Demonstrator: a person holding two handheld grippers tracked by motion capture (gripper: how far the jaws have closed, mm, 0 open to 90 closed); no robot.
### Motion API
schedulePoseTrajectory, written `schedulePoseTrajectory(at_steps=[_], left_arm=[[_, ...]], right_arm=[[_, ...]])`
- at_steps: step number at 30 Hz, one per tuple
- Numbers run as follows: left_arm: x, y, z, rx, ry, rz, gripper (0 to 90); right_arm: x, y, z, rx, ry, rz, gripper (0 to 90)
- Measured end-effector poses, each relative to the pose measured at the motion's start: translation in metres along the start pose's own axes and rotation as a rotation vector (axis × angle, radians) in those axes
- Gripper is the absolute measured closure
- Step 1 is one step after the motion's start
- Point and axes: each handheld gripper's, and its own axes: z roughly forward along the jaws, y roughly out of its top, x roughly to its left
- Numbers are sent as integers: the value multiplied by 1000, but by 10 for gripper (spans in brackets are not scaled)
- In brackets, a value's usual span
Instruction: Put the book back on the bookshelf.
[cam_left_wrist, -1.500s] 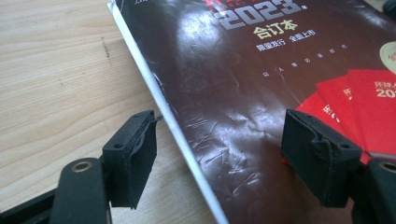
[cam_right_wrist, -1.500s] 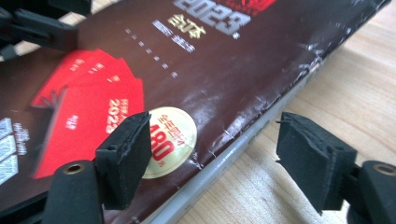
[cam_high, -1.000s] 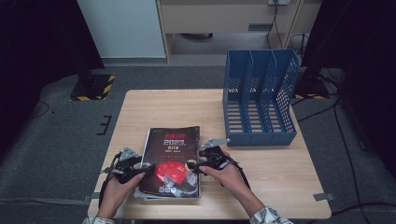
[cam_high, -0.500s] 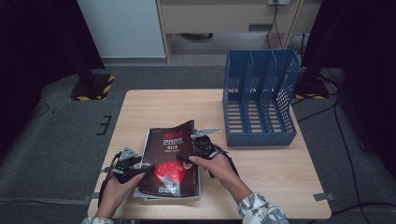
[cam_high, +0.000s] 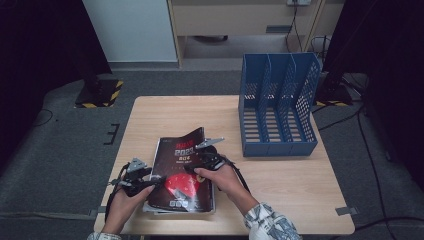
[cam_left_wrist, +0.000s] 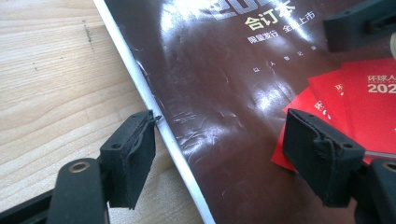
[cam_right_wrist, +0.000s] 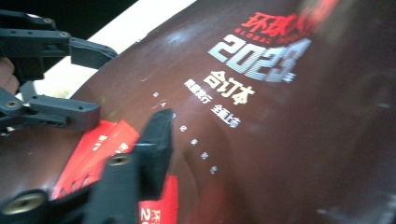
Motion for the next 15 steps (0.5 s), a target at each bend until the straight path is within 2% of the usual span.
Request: schedulePoseTrajectory(at_steps=[3, 4, 5, 6, 8, 10, 13, 15], left_arm=[[0, 0, 0, -2, -2, 13, 238], [0, 1, 0, -3, -2, 21, 224], [-1, 1, 1, -1, 0, 34, 224], [-3, 3, 2, -5, 9, 51, 181], [-4, 3, 2, -16, 6, 63, 150], [-8, 6, 5, -41, -5, 64, 133], [-12, 10, 9, -46, -2, 91, 131], [-17, 13, 15, -52, -24, 81, 130]], right_arm=[[-1, -1, -1, -14, -22, 0, 660], [-4, -2, -4, -49, -10, 23, 728], [-4, -2, -4, -49, -10, 23, 728], [-5, -2, -9, -83, 11, 25, 787], [-5, -1, -11, -94, 11, 17, 792], [-4, 0, -19, -133, 13, -6, 808], [-1, 2, -38, -192, -4, -54, 821], [-1, 1, -54, -230, -14, -88, 827]])
